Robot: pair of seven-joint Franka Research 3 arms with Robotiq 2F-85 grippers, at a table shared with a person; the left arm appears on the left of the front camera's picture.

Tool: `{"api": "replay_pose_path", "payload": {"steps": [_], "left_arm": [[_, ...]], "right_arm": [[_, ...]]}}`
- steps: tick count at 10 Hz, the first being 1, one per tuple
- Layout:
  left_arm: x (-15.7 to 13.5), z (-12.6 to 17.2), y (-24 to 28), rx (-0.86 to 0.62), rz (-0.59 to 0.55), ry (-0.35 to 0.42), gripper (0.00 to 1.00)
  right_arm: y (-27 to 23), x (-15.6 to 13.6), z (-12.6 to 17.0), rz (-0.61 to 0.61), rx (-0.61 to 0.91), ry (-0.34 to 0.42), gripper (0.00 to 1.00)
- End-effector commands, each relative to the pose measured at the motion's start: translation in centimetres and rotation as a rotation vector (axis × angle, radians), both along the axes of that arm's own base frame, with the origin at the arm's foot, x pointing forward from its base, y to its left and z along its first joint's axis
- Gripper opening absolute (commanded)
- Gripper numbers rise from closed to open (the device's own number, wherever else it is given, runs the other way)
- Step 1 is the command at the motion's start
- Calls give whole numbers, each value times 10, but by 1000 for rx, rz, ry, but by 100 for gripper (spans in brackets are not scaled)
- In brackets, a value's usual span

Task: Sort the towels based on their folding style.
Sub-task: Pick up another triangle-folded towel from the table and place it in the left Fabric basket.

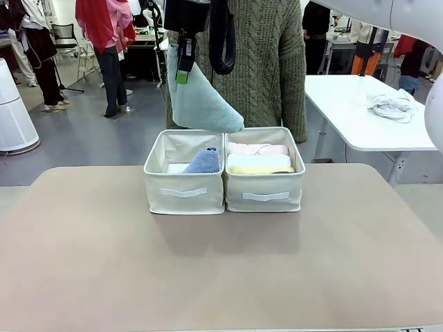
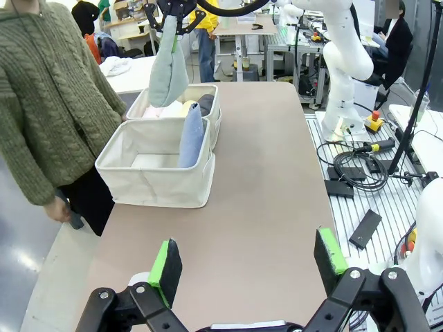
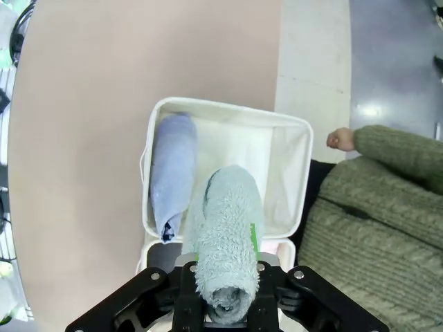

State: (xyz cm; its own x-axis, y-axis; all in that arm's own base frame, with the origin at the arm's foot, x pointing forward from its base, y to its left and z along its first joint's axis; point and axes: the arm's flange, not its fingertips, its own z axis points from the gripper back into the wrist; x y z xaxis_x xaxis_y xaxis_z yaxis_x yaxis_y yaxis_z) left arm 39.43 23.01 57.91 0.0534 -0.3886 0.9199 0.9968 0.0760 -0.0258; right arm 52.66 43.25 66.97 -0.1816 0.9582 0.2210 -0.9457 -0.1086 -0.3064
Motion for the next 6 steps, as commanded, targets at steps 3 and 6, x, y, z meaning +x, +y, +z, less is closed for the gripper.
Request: {"api": "replay_pose_path", "payload": {"steps": [3,6], "left_arm": [[-2,1,1,-4,3,-2,100],[-2,1,1,-4,3,-2,100]], "right_arm": [[16,15,-10,15,31,-22,20],[31,32,-20,36,77,-47,20]]}}
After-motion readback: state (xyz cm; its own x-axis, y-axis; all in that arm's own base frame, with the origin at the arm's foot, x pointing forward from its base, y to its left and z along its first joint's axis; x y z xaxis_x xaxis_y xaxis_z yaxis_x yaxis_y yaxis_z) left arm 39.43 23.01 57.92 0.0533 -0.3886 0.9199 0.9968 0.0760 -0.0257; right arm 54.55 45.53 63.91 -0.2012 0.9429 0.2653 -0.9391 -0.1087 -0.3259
